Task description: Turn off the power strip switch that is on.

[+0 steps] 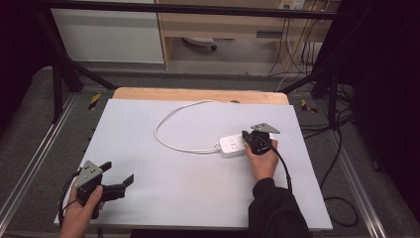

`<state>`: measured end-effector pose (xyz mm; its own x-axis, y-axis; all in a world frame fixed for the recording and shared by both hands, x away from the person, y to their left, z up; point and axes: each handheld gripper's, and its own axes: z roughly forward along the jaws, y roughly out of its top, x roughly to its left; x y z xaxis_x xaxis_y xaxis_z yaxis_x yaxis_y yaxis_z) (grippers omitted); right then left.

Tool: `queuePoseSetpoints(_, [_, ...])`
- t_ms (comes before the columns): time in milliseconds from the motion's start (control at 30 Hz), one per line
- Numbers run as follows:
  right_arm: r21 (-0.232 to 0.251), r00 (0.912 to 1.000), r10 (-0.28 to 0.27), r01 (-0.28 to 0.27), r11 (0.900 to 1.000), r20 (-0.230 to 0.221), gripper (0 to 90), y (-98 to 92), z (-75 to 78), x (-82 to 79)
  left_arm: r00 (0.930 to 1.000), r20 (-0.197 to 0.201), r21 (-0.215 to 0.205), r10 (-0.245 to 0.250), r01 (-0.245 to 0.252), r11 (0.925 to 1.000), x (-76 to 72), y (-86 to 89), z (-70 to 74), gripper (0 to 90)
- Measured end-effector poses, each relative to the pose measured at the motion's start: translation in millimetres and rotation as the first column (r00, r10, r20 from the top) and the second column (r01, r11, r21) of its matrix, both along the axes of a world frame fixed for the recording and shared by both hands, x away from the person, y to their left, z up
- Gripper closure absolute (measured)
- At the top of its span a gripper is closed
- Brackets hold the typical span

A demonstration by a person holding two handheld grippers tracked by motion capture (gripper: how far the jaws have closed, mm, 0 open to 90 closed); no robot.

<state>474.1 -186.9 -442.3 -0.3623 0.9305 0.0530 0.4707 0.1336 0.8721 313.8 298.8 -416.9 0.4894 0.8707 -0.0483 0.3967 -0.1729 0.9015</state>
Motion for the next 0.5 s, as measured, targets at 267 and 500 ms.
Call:
queuePoseSetpoints(267, [0.005, 1.0000, 0.000, 0.000, 1.000, -0.006, 90.0, 0.3, -2.9, 1.3, 1.0000, -0.001, 0.000, 0.000, 0.000, 1.0000, -0.2, -0.1, 0.0, 5.8])
queuePoseSetpoints(500, [0.004, 1.0000, 0.007, -0.007, 1.000, -0.002, 90.0, 4.0, -5.4, 1.6, 1.0000, 0.002, 0.003, 0.000, 0.000, 1.0000, -0.5, -0.1, 0.2, 5.8])
